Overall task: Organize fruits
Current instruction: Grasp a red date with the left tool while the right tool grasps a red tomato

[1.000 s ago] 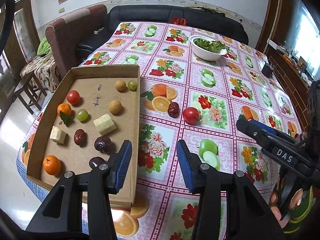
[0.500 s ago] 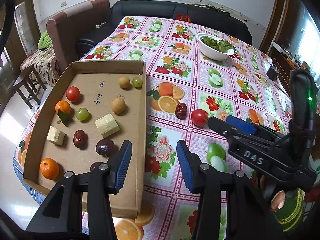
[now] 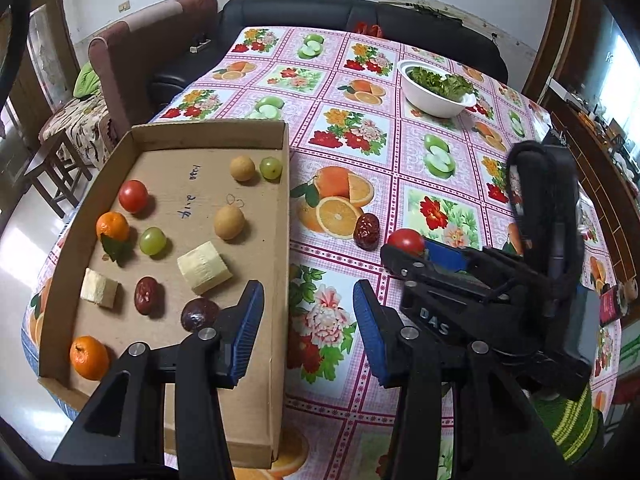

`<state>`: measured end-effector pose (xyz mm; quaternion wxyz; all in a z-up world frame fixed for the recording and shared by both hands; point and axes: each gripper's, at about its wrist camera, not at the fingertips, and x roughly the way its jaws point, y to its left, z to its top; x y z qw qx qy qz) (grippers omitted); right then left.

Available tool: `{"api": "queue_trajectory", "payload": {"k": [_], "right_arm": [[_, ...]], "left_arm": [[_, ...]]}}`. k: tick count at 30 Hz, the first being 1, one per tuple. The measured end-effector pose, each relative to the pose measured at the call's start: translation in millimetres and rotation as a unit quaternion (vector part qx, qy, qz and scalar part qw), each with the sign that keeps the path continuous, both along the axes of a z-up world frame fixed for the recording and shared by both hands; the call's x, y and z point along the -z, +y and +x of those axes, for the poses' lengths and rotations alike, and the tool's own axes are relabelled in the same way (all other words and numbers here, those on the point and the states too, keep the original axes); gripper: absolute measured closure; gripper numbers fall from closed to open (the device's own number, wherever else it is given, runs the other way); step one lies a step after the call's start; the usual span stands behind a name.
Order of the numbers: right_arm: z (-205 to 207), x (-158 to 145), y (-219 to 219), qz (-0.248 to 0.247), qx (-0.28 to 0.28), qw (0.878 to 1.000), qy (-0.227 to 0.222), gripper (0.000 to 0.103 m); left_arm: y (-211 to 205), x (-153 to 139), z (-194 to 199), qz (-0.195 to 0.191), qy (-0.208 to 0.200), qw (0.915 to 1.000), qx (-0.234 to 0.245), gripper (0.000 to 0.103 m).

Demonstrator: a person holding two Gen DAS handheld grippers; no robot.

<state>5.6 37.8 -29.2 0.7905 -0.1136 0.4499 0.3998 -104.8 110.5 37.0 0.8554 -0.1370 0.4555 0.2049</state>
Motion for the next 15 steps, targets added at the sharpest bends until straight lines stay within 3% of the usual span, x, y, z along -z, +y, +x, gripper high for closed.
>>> {"api": "queue_trajectory", "payload": {"k": [8, 12, 15], "right_arm": [[3, -24, -50, 0.049, 0.041, 0.998, 0.003, 0.071], [7, -32, -84, 0.066, 0.072, 0.995, 0.008, 0.07], [7, -36, -105, 0.074, 0.092, 0.993, 0.01, 0.07]], "left_arm": [[-6, 7, 19, -0.003, 0.009, 0.9999, 0.011, 0.055], [-9, 18, 46, -0.01, 0.023, 0.9996, 0.012, 0.052], [-16, 28, 69, 0.011, 0.038, 0.9991, 0.015, 0.052]]}}
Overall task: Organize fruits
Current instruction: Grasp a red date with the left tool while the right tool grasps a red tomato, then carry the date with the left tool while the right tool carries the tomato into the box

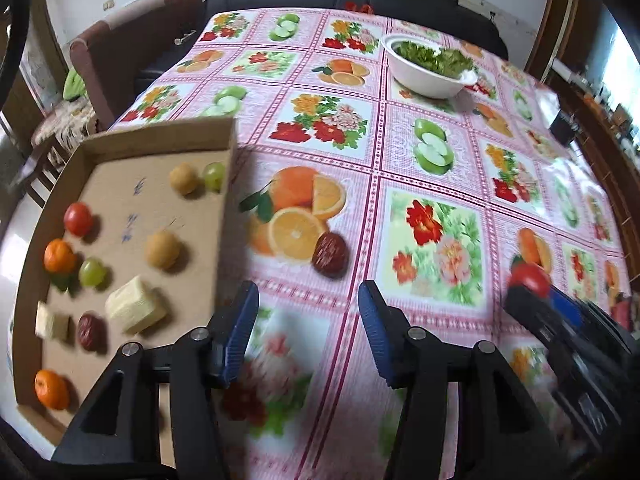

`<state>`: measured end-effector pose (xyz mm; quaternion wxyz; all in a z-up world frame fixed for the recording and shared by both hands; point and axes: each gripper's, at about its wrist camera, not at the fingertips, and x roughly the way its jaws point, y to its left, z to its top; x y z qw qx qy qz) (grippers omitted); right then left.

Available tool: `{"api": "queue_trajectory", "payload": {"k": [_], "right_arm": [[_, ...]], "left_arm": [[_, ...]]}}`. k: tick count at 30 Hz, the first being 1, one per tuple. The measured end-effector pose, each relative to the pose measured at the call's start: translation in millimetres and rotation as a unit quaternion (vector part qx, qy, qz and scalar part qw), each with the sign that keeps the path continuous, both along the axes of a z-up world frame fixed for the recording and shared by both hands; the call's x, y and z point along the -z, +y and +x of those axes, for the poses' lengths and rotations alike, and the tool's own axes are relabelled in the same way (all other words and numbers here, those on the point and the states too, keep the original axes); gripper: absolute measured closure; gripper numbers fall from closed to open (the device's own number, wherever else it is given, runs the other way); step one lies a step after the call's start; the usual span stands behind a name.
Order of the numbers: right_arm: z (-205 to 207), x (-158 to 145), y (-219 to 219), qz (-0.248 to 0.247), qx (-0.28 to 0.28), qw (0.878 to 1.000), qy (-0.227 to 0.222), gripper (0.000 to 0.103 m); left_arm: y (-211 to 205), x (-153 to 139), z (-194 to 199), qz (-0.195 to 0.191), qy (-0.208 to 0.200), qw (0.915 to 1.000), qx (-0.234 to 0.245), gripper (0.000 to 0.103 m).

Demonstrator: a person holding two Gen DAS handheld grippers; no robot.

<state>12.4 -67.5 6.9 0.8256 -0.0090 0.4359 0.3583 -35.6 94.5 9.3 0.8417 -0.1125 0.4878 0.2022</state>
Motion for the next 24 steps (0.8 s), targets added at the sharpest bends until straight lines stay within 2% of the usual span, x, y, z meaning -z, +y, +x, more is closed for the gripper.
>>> {"api": "queue_trajectory", "payload": {"k": [2, 5, 6, 8, 10, 16, 24], "right_arm": [[0, -2, -10, 0.007, 0.007, 1.0, 0.002, 0.07], [-4, -6, -18, 0.014, 0.008, 1.0, 0.002, 0.07], [-6, -7, -19, 0.016, 0.007, 1.0, 0.001, 0.07], [-10, -10, -22, 0.021, 0.006, 1.0, 0.002, 0.071], [-15, -13, -23, 0.022, 0.002, 1.0, -0.002, 0.071], [-25, -17, -25, 0.026, 0.0, 1.0, -0.004, 0.071], [-34, -26, -21, 0.031, -0.003, 0.999, -0.012, 0.071]], "left_arm": [[-2, 10, 15, 0.011, 0.018, 0.9998, -0.006, 0.052], [2, 29, 33, -0.001, 0.043, 0.999, -0.013, 0.05], [4, 29, 33, -0.001, 0.028, 0.9994, -0.018, 0.049], [7, 29, 36, -0.007, 0.027, 0.9993, -0.026, 0.052], [6, 28, 35, -0.005, 0.02, 0.9996, -0.022, 0.082], [-8, 24, 16, -0.018, 0.018, 0.9997, -0.004, 0.082], [-14, -6, -31, 0.006, -0.015, 0.9998, -0.01, 0.082]]}}
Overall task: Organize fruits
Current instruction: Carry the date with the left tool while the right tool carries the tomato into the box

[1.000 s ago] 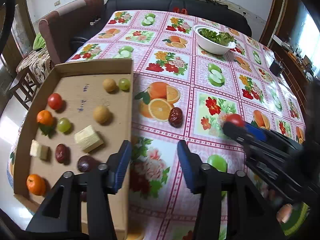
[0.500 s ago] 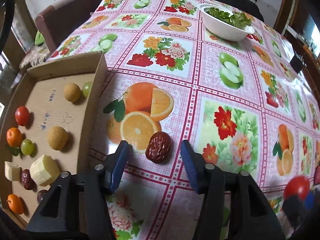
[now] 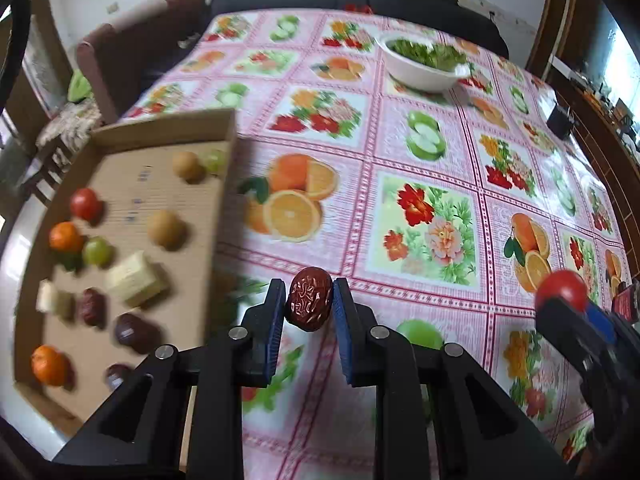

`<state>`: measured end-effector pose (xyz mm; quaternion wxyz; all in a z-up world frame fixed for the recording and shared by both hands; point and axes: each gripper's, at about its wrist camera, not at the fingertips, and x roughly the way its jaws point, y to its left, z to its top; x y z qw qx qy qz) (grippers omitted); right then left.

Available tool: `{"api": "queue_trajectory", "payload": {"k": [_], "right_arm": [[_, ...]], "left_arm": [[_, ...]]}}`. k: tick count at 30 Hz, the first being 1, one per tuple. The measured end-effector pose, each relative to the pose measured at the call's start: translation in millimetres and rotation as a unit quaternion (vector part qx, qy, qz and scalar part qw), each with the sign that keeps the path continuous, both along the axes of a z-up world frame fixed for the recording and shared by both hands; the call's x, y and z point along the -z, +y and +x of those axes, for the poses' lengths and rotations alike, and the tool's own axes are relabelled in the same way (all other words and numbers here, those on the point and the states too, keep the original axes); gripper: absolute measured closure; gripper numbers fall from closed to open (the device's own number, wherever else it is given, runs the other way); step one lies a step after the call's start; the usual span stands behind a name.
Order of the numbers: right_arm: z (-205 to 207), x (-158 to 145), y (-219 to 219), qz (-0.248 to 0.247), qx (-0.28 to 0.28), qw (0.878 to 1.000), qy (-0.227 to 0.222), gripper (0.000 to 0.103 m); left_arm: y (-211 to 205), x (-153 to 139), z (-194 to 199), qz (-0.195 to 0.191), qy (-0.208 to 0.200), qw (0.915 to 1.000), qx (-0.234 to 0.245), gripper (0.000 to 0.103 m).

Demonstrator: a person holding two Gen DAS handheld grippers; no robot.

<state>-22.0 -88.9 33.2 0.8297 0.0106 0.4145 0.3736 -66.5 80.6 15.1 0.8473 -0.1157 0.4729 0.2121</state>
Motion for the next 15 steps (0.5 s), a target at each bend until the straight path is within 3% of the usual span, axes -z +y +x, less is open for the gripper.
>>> {"api": "queue_trajectory", "payload": {"k": [8, 15], "right_arm": [[-17, -11, 27, 0.008, -0.03, 0.999, -0.008, 0.071], [-31, -18, 51, 0.008, -0.053, 0.998, -0.016, 0.071]], "left_arm": [[25, -25, -44, 0.032, -0.026, 0.9981, -0.046, 0.082], [44, -29, -65, 0.037, -0.034, 0.9963, -0.071, 0.082]]}}
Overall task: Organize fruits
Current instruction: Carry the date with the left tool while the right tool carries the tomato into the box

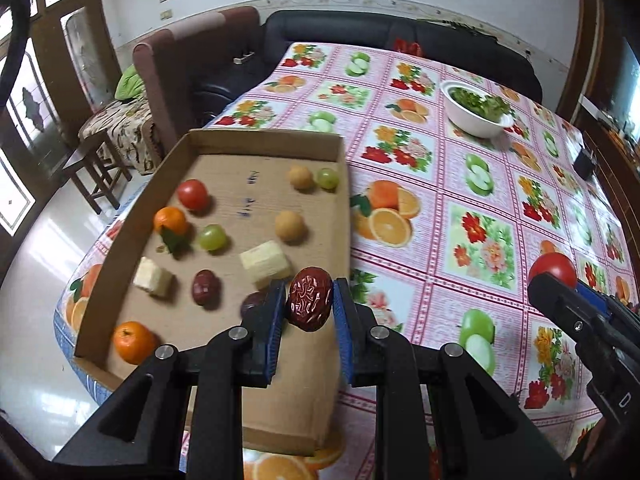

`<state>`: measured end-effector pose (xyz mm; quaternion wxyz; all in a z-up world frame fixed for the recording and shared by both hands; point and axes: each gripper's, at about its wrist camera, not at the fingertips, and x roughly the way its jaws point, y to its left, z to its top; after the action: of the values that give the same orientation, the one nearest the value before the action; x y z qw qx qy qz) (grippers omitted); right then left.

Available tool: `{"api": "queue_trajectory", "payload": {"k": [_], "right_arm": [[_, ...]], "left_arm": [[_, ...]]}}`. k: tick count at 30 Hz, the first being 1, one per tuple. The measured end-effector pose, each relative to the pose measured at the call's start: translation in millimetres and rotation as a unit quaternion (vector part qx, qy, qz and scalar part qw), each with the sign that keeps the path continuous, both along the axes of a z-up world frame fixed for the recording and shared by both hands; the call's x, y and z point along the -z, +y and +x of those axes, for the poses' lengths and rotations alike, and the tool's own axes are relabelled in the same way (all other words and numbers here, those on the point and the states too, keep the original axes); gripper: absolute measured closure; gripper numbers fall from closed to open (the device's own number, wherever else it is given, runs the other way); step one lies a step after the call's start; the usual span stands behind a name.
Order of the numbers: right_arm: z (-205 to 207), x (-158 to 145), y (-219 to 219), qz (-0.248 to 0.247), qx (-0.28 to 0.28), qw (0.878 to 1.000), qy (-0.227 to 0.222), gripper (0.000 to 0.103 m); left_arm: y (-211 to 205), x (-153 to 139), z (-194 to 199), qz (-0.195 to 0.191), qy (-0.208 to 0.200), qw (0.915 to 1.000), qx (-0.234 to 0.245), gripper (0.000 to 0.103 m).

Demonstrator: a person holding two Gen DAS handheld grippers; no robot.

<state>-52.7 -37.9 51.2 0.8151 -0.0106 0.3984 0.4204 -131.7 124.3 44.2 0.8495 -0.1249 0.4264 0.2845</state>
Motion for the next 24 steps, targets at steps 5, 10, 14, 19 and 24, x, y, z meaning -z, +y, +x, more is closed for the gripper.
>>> {"api": "queue_trajectory", "payload": {"k": [5, 10, 14, 19, 24], "right_arm": [[-6, -4, 12, 0.0, -0.01, 1.0, -0.004, 0.071], [-9, -8, 22, 0.001, -0.017, 1.0, -0.007, 0.071], [-11, -10, 31, 0.001, -0.025, 1.0, -0.009, 0.071], [-11, -9, 50, -0.002, -0.04, 0.999, -0.01, 0.071], [-9, -8, 66, -0.004, -0.05, 0.999, -0.009, 0.071]], "left_arm": [[10, 0, -10, -0.001, -0.005, 0.9999, -0.012, 0.082], [16, 0, -17, -0.001, -0.006, 0.9998, -0.02, 0.082], [23, 2, -24, -0.006, -0.007, 0.9996, -0.025, 0.082], [34, 4, -32, -0.014, -0.007, 0.9993, -0.035, 0.081], [50, 6, -42, -0.025, -0.01, 0.9985, -0.049, 0.081]]}}
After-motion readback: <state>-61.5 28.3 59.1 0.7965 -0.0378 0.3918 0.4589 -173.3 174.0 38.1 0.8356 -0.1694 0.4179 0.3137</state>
